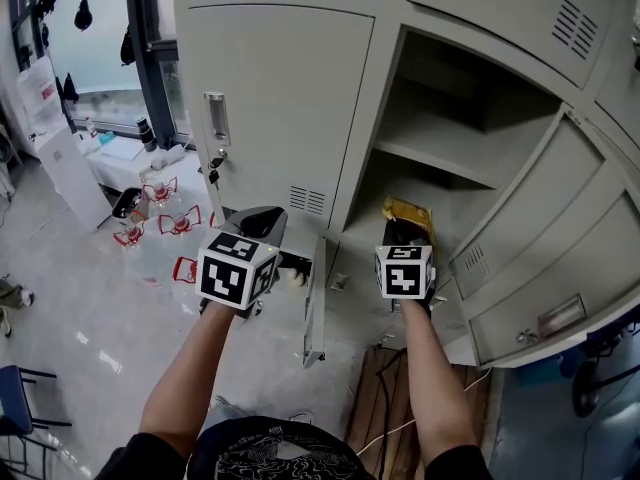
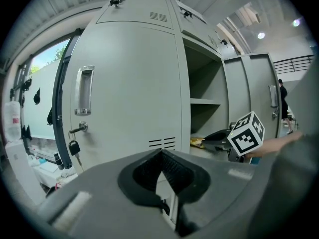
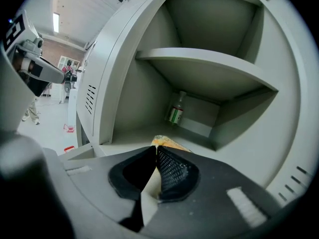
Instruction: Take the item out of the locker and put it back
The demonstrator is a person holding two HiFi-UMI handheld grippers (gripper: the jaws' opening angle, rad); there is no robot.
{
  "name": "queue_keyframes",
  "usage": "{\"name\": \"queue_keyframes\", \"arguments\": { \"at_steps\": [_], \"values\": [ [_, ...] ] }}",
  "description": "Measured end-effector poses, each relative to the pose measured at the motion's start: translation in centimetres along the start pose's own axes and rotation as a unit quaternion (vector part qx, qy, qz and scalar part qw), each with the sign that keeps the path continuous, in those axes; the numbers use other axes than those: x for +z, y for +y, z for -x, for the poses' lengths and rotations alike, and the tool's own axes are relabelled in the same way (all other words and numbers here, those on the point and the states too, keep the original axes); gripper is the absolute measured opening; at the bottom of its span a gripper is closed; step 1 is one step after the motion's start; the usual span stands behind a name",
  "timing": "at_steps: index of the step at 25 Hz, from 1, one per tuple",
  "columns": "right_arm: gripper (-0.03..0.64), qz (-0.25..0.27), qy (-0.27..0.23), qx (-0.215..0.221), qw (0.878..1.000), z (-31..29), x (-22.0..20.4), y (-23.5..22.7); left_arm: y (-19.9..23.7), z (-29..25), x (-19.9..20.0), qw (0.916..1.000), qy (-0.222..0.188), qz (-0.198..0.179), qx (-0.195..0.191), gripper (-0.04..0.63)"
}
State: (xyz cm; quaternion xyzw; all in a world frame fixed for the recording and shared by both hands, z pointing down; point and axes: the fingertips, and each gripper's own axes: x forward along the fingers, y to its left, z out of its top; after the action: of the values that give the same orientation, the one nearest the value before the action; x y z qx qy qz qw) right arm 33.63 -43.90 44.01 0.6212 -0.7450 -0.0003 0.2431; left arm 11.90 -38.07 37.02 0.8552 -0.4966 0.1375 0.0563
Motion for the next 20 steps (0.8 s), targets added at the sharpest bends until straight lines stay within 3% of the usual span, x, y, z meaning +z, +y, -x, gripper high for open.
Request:
{"name": "queue_keyframes", "arguments": {
  "at_steps": [13,20],
  "values": [
    [0.031,-0.057,-0.038,0.002,0.998,2.9,1.9,-2.2,-2.0,-0.5,0.1,0.9997,-0.002,0.002,-0.024,0.003],
    [0.029,-0.081,-0.059,-0.021,0.995,5.0,3.4,-3.0,-2.9,-0.1,0.3,0.9989,-0.007,-0.001,-0.046,0.003]
  ]
}}
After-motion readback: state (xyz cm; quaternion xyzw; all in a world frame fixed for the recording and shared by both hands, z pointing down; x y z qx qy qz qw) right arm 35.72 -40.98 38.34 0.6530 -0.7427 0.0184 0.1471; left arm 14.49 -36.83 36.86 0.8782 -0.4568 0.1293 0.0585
